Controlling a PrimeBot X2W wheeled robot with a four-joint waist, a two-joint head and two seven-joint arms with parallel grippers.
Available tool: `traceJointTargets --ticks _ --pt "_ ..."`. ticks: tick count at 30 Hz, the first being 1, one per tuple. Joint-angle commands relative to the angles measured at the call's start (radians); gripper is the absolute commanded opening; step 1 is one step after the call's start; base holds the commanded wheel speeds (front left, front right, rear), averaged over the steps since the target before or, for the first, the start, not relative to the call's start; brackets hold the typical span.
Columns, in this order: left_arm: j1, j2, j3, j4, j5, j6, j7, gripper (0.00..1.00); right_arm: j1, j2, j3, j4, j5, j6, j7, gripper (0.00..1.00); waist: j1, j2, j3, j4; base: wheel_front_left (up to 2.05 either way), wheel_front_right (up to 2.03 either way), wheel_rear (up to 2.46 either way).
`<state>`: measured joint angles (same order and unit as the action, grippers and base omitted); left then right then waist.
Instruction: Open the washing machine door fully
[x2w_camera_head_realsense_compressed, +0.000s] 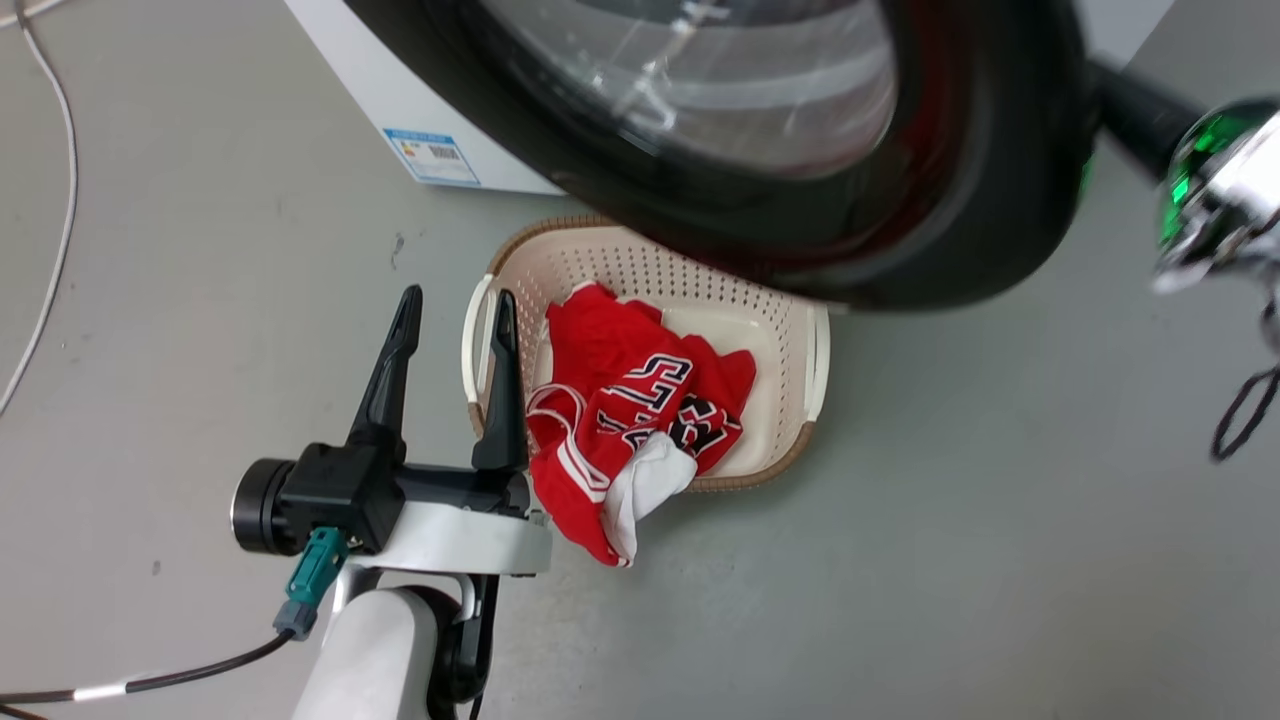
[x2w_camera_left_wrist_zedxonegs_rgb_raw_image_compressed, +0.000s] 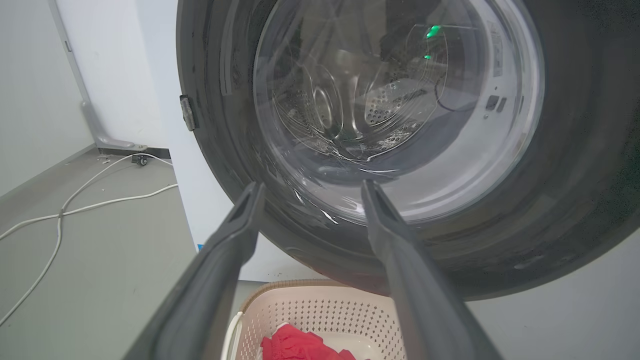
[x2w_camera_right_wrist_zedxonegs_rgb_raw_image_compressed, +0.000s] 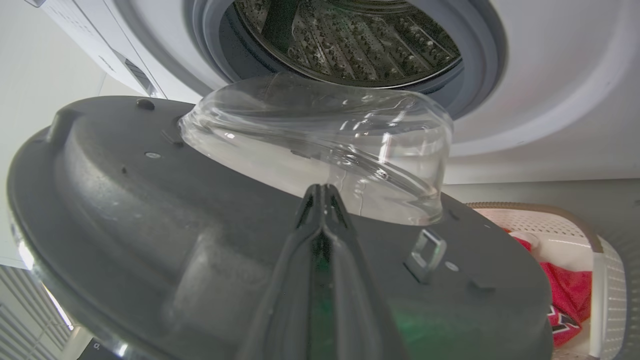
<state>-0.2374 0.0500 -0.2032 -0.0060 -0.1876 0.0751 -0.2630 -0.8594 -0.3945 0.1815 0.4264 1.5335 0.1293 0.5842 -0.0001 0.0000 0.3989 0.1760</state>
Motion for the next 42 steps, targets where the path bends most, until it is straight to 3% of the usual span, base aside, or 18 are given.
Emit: traceJointTargets --ticks 1,9,23,33,42 --pt "0.019 0.001 0.007 0.002 0.008 -0.001 -0.003 1.0 0.054 0.017 0.018 -0.03 0.009 0.002 0.014 0.0 0.0001 0.0 -0.026 -0.011 0.0 0.0 0.0" --pt "0.048 0.001 0.02 -0.001 0.02 -0.011 -0.003 1.0 0.176 0.035 0.06 -0.134 0.017 0.002 0.039 0.0 0.0001 0.0 -0.061 -0.026 0.0 0.0 0.0" --pt "0.096 0.001 0.03 0.011 0.032 -0.02 -0.003 1.0 0.35 0.131 0.172 -0.289 0.027 0.002 0.066 0.0 0.0001 0.0 -0.147 -0.027 0.0 0.0 0.0" --pt "0.134 0.001 0.026 0.02 0.027 -0.014 -0.003 1.0 0.426 0.208 0.258 -0.316 0.038 0.002 0.084 0.0 0.0001 0.0 -0.199 -0.017 0.0 0.0 0.0" --pt "0.171 0.001 0.036 0.027 0.032 -0.012 -0.003 1.0 0.492 0.226 0.282 -0.323 0.033 0.002 0.07 0.0 0.0001 0.0 -0.244 -0.02 0.0 0.0 0.0"
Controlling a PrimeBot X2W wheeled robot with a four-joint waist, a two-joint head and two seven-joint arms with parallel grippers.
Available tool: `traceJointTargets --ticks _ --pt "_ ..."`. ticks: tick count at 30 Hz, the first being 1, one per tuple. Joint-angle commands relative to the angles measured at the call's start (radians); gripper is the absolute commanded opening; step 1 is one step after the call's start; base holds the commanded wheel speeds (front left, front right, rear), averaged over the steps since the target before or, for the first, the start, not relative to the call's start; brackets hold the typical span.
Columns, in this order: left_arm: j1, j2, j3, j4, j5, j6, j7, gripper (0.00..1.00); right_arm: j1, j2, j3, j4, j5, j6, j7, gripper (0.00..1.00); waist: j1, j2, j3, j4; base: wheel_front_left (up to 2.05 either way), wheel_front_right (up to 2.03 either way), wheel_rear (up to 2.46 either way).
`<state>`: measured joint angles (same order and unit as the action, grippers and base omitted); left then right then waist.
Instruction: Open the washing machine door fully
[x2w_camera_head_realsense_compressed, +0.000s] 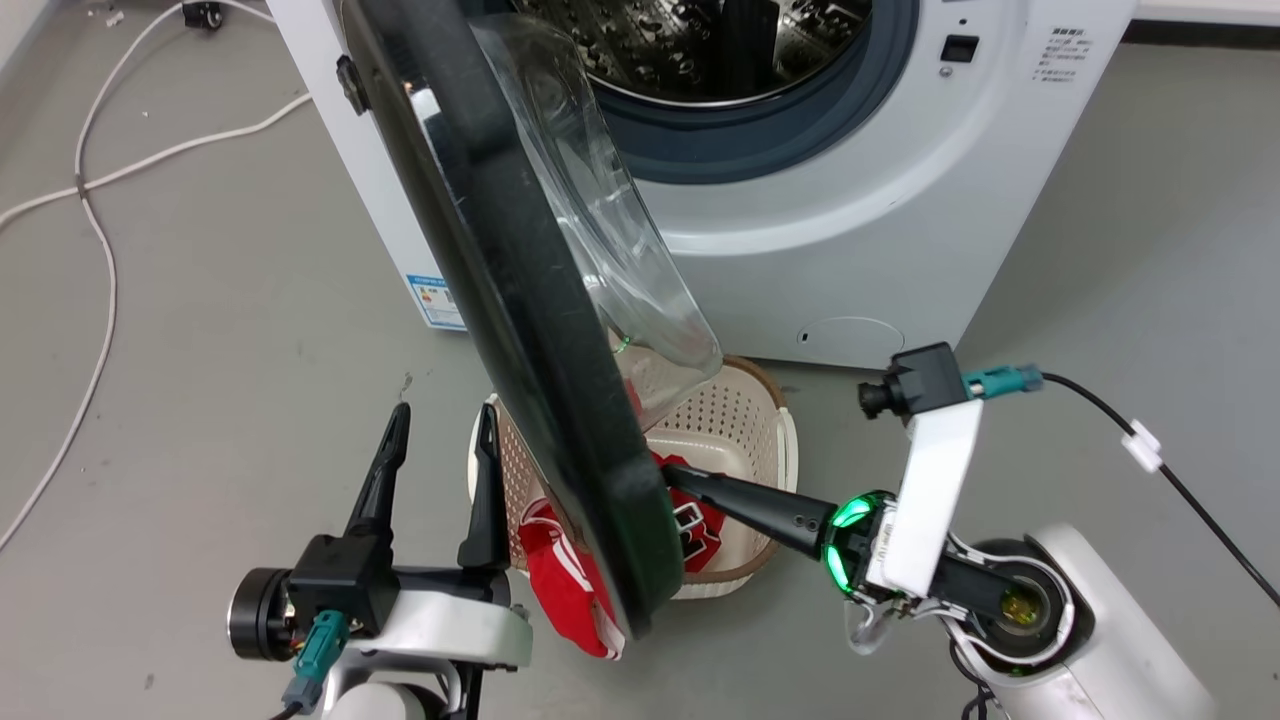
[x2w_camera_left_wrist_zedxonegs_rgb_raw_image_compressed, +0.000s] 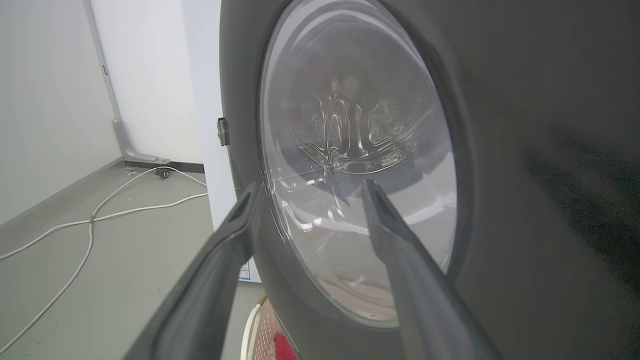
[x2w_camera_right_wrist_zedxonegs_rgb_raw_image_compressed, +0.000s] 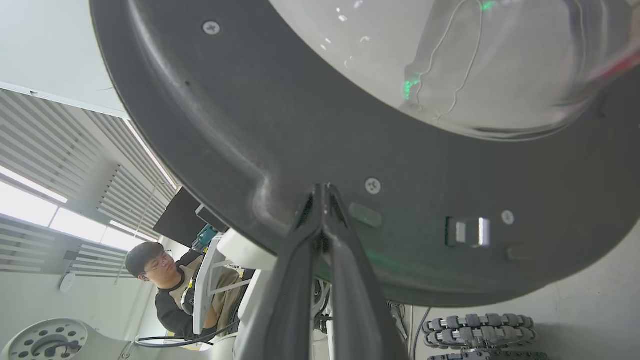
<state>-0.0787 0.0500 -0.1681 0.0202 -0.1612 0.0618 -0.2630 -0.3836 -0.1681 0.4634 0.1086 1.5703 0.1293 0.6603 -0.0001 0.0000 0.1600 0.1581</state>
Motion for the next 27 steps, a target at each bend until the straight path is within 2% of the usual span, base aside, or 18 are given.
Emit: traceJointTargets --ticks 1,8,9,10,11,16,22,26,27 --pt "0.015 0.001 0.002 0.002 0.006 0.001 -0.003 1.0 0.027 -0.002 -0.008 -0.006 -0.004 0.002 -0.016 0.0 0.0001 0.0 -0.011 -0.004 0.0 0.0 0.0" --pt "0.051 0.001 0.018 0.006 0.014 -0.005 -0.003 1.0 0.093 -0.02 -0.083 -0.047 -0.023 0.002 -0.124 0.0 0.0001 0.0 -0.059 -0.026 0.0 0.0 0.0" --pt "0.057 0.001 0.021 0.008 0.016 -0.006 -0.003 1.0 0.105 -0.021 -0.094 -0.06 -0.031 0.002 -0.149 0.15 0.0001 0.0 -0.067 -0.03 0.0 0.0 0.0" --pt "0.061 0.001 0.024 0.008 0.017 -0.007 -0.003 1.0 0.113 -0.025 -0.106 -0.072 -0.046 0.002 -0.177 0.37 0.0001 0.0 -0.073 -0.034 0.0 0.0 0.0" --pt "0.067 0.001 0.027 0.009 0.019 -0.008 -0.003 1.0 0.123 -0.03 -0.118 -0.086 -0.063 0.002 -0.209 1.0 0.0001 0.0 -0.081 -0.039 0.0 0.0 0.0" --pt "0.093 0.001 0.04 0.01 0.024 -0.012 -0.003 1.0 0.16 -0.051 -0.161 -0.149 -0.2 0.002 -0.43 1.0 0.0001 0.0 -0.114 -0.058 0.0 0.0 0.0" --pt "0.123 0.001 0.056 0.01 0.026 -0.016 -0.003 1.0 0.178 -0.1 -0.173 -0.125 -0.538 0.002 -0.863 1.0 0.0001 0.0 -0.147 -0.078 0.0 0.0 0.0" --pt "0.136 0.001 0.062 0.007 0.025 -0.016 -0.003 1.0 0.197 -0.108 -0.23 -0.102 -0.763 0.001 -0.924 1.0 0.0001 0.0 -0.158 -0.088 0.0 0.0 0.0" --pt "0.138 0.0 0.063 0.005 0.025 -0.015 -0.003 1.0 0.205 -0.076 -0.263 -0.12 -0.805 0.001 -0.925 1.0 0.0001 0.0 -0.158 -0.091 0.0 0.0 0.0"
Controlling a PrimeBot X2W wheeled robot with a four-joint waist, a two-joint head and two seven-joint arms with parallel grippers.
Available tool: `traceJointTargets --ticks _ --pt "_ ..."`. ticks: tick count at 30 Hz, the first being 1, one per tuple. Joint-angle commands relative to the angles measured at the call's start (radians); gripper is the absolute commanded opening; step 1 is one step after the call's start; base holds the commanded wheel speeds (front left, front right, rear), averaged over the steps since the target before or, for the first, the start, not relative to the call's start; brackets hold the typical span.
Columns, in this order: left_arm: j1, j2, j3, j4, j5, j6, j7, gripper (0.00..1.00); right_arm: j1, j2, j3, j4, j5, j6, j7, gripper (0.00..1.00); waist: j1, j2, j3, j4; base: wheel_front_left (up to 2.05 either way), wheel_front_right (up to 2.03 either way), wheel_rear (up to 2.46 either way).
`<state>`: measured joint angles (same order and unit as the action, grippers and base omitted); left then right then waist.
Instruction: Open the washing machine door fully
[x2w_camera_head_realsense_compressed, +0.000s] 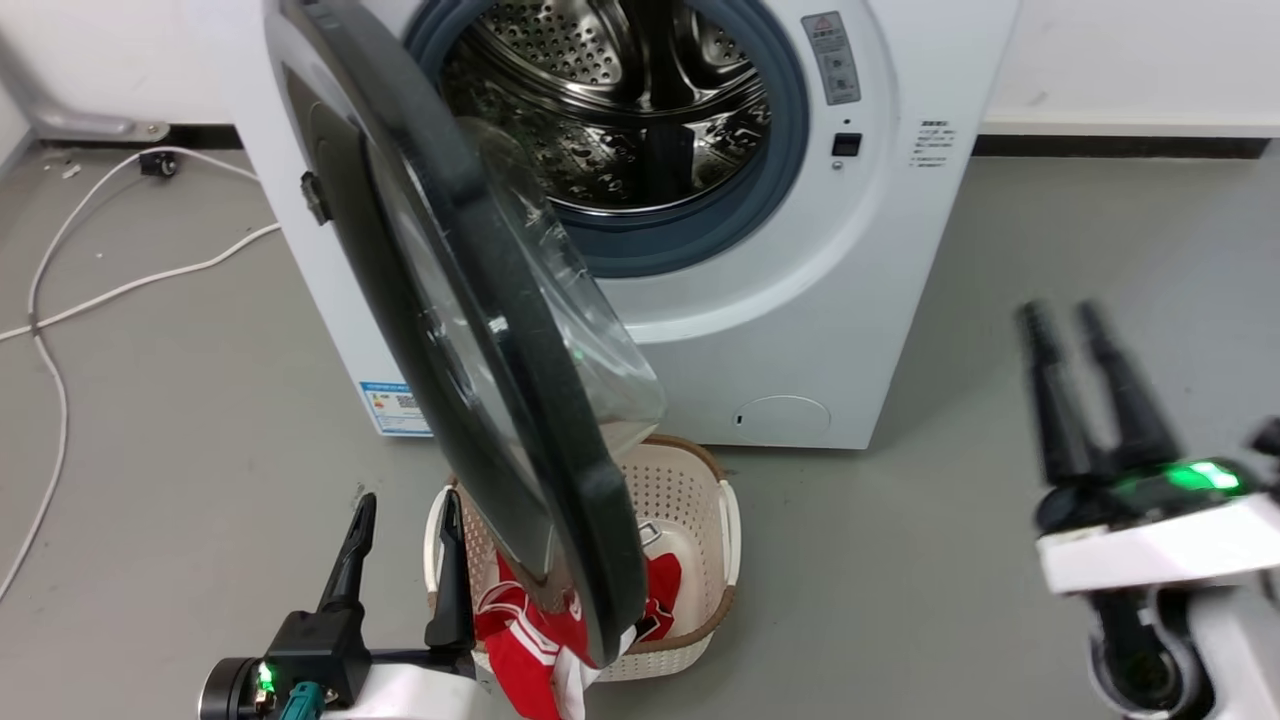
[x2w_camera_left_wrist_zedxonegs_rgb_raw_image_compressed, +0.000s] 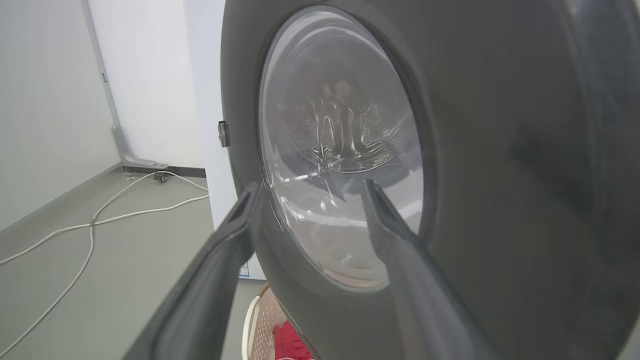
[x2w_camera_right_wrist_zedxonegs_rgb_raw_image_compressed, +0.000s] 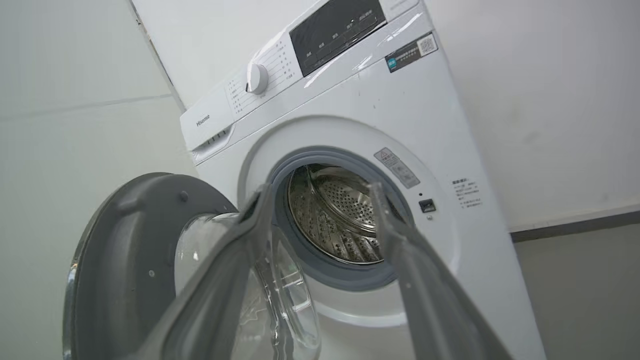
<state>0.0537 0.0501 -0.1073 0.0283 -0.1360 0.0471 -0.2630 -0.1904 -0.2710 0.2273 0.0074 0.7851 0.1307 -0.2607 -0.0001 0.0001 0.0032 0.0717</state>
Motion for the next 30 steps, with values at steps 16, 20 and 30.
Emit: traceJointTargets --ticks 16,20,30 --pt "0.013 0.001 0.004 -0.01 -0.004 0.0 -0.003 1.0 0.248 0.207 -0.217 -0.105 -0.613 0.0 -0.004 1.0 0.0001 -0.0001 -0.002 -0.038 0.0 0.0 0.0" --pt "0.014 0.001 0.004 -0.011 -0.004 0.0 -0.003 1.0 0.285 0.217 -0.233 -0.075 -0.638 0.0 -0.004 1.0 0.0001 -0.0001 -0.001 -0.04 0.0 0.0 0.0" --pt "0.011 0.001 0.003 -0.01 -0.005 0.0 -0.003 1.0 0.332 0.222 -0.242 -0.001 -0.653 0.0 -0.004 1.0 0.0001 -0.0001 0.003 -0.04 0.0 0.0 0.0"
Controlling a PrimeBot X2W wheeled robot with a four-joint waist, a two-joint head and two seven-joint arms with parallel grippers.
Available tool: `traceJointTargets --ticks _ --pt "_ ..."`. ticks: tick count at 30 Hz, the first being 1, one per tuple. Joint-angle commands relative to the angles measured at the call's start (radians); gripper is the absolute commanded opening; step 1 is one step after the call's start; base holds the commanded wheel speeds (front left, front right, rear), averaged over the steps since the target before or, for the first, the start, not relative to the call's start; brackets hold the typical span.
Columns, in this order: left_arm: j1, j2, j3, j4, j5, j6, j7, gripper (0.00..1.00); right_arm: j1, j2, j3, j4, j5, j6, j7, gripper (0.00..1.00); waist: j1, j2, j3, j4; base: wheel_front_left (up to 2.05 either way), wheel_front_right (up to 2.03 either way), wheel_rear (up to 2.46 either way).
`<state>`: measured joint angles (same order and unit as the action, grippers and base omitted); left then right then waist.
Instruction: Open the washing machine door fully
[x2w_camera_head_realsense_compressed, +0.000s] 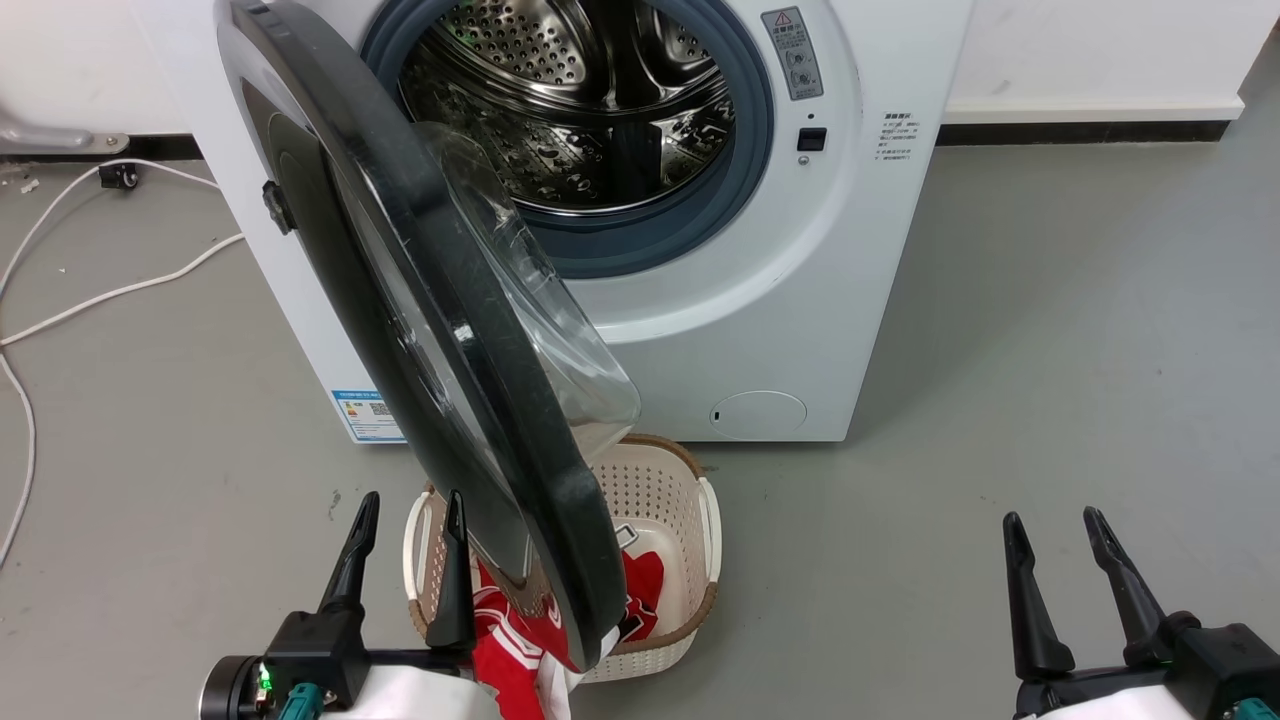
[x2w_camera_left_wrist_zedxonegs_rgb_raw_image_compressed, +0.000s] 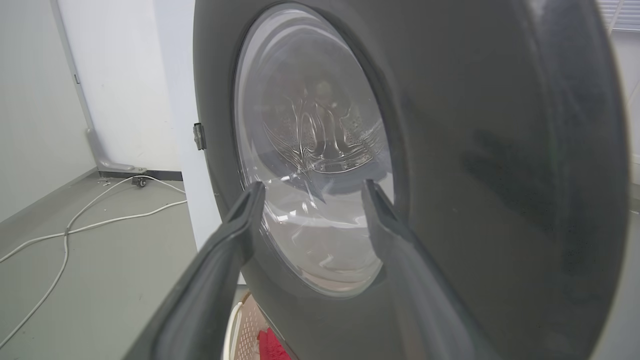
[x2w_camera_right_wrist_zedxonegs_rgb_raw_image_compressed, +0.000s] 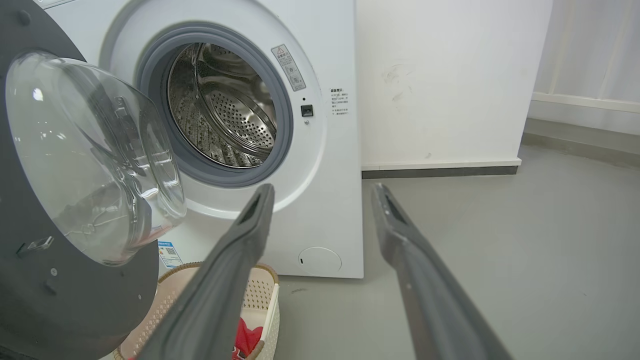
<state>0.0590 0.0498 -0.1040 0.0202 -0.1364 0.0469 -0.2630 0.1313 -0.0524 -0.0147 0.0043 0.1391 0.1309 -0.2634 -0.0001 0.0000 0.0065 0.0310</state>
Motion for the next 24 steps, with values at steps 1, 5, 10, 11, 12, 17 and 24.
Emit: traceJointTargets --ticks 1,5,10,11,12,17,24 --pt "0.006 0.001 0.001 -0.003 -0.005 0.002 -0.003 1.0 0.012 0.004 0.0 0.003 -0.008 0.0 -0.002 1.0 0.0001 0.0 0.0 0.001 0.0 0.0 0.0" --pt "0.008 0.001 0.002 -0.003 -0.006 0.005 -0.003 1.0 0.015 0.004 -0.003 0.003 -0.009 0.0 -0.002 1.0 0.0001 0.0 -0.001 0.001 0.0 0.0 0.0" --pt "0.011 0.001 0.006 -0.006 -0.013 0.013 -0.003 1.0 0.012 0.004 -0.005 0.0 -0.013 0.0 -0.002 1.0 0.0001 0.0 -0.001 0.002 0.0 0.0 0.0" --pt "0.011 0.001 0.006 -0.006 -0.017 0.009 -0.003 1.0 0.012 0.004 -0.005 0.0 -0.014 0.0 -0.002 1.0 0.0001 0.0 -0.001 0.001 0.0 0.0 0.0" --pt "0.013 0.001 0.007 -0.003 -0.016 0.007 -0.003 0.66 0.011 0.004 -0.005 -0.001 -0.015 0.0 -0.002 1.0 0.0001 0.0 -0.002 0.001 0.0 0.0 0.0" --pt "0.005 0.001 0.02 -0.012 -0.008 0.013 -0.003 0.0 0.007 0.004 -0.003 -0.007 -0.02 0.0 -0.002 1.0 0.0001 0.0 -0.002 0.0 0.0 0.0 0.0" --pt "-0.036 0.001 0.052 -0.09 0.023 0.001 -0.003 0.0 -0.003 0.004 0.006 -0.011 -0.026 0.0 -0.002 1.0 0.0001 0.0 0.003 -0.001 0.0 0.0 0.0"
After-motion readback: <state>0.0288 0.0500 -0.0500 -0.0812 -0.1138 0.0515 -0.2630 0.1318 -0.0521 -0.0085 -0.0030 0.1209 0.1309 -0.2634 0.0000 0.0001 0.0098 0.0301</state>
